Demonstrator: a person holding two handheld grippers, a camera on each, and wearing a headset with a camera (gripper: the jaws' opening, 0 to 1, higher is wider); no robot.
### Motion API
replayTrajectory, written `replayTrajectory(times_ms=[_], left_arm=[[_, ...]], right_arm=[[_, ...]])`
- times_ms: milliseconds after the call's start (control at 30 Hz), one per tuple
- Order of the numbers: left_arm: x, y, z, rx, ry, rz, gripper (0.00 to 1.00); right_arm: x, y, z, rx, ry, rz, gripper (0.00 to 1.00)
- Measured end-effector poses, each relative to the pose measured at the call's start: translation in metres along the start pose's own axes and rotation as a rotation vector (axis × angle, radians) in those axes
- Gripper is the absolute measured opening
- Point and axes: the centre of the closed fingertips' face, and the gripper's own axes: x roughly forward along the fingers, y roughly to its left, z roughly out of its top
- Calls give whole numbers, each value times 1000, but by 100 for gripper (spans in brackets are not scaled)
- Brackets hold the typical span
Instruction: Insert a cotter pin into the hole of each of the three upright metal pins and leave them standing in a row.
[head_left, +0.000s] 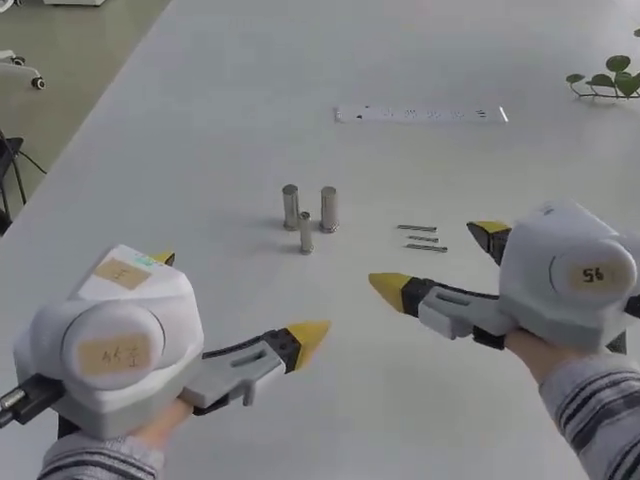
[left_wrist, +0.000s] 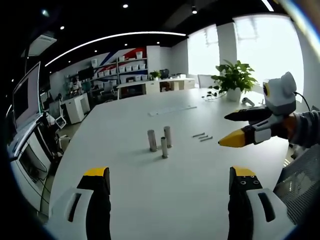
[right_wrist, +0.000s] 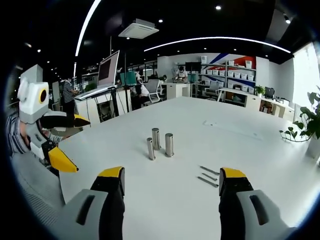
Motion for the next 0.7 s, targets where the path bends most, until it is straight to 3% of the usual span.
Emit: replayTrajectory(times_ms=[233,300,467,700], left_arm=[[0,3,3,-3,-9,2,98],[0,5,2,7,3,6,97],[1,6,4,6,-11,3,97],[3,6,4,0,-17,-1,97]], right_arm=[[34,17,3,0,26,92,67],[43,23,3,5,32,124,63],[61,34,5,15,28,179,52],[86,43,10,19,6,213,41]])
